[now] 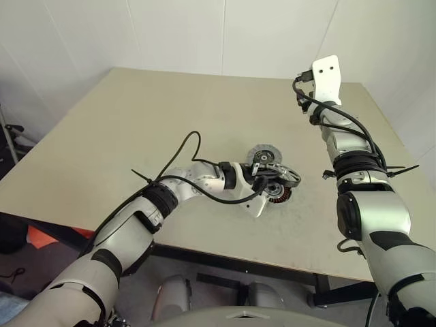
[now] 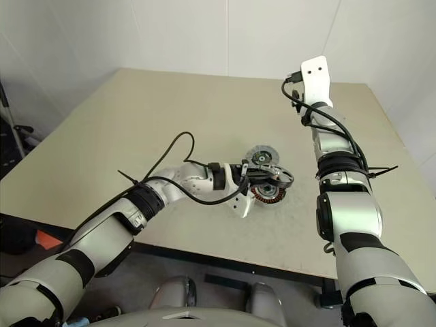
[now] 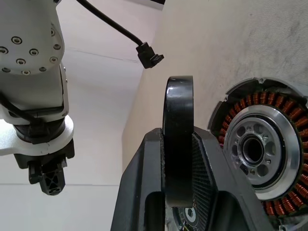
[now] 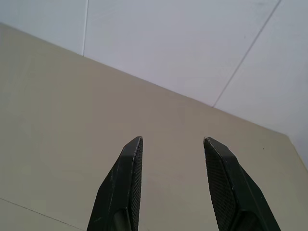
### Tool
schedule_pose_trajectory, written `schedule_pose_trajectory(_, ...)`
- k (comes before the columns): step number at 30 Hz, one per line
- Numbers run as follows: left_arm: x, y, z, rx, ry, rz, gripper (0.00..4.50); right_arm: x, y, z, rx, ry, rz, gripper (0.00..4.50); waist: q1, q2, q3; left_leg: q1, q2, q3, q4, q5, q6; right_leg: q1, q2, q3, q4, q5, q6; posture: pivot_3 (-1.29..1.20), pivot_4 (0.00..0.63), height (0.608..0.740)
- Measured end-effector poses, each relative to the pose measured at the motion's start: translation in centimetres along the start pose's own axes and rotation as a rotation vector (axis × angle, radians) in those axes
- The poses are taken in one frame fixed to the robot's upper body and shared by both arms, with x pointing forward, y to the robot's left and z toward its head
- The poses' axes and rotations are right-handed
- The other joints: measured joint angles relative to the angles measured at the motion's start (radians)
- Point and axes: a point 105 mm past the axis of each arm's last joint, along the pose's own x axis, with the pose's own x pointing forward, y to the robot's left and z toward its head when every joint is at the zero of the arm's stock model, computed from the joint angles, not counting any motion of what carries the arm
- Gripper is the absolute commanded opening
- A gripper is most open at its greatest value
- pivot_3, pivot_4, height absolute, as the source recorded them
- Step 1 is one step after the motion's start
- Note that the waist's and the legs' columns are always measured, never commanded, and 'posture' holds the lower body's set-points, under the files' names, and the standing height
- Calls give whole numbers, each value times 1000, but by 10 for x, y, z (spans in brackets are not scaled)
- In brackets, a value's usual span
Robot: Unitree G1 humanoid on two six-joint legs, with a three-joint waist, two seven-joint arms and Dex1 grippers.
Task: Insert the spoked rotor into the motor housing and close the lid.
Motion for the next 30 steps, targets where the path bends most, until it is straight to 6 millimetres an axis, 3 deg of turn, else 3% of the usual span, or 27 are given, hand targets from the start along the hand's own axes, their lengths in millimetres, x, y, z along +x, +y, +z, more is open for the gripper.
schedule_pose_trajectory(4, 0, -2, 0, -7, 2, 2, 432, 0, 0, 0, 0, 0, 1, 2258, 0, 0, 0, 0, 0, 0, 0, 0, 0, 0, 0, 0, 0, 0, 0, 0, 0, 740)
schedule_pose_trajectory(10, -1, -5, 1, -23, 2, -16, 2379, 0, 1, 0, 1, 0, 3, 2258, 0, 0, 0, 0, 0, 0, 0, 0, 0, 0, 0, 0, 0, 0, 0, 0, 0, 740)
schedule_pose_trajectory(17, -6, -4, -4, -36, 23, -25, 2379, 0, 1, 0, 1, 0, 3, 2258, -1, 0, 0, 0, 0, 0, 0, -1, -1, 0, 0, 0, 1, 0, 0, 0, 0, 740)
schedule_pose_trajectory(24, -29, 8, -22, -52, 101, -22, 2379, 1, 5, 1, 4, -2, 14, 2258, -3, 0, 0, 1, 0, 0, 0, -1, -3, -1, 0, 0, 3, 0, 0, 0, 0, 740)
schedule_pose_trajectory(28, -48, 24, -37, -140, 181, 40, 2379, 1, 10, 0, 0, 1, 42, 2258, -3, 0, 0, 1, 0, 0, 0, 1, -5, -2, 0, 0, 5, 0, -1, 0, 0, 740)
schedule_pose_trajectory(30, -60, 46, -49, -227, 242, 137, 2379, -2, 15, -2, -32, 2, 85, 2258, -2, 0, 0, 0, 0, 0, 0, 1, -6, -2, 0, 0, 5, -1, -1, 0, 0, 740)
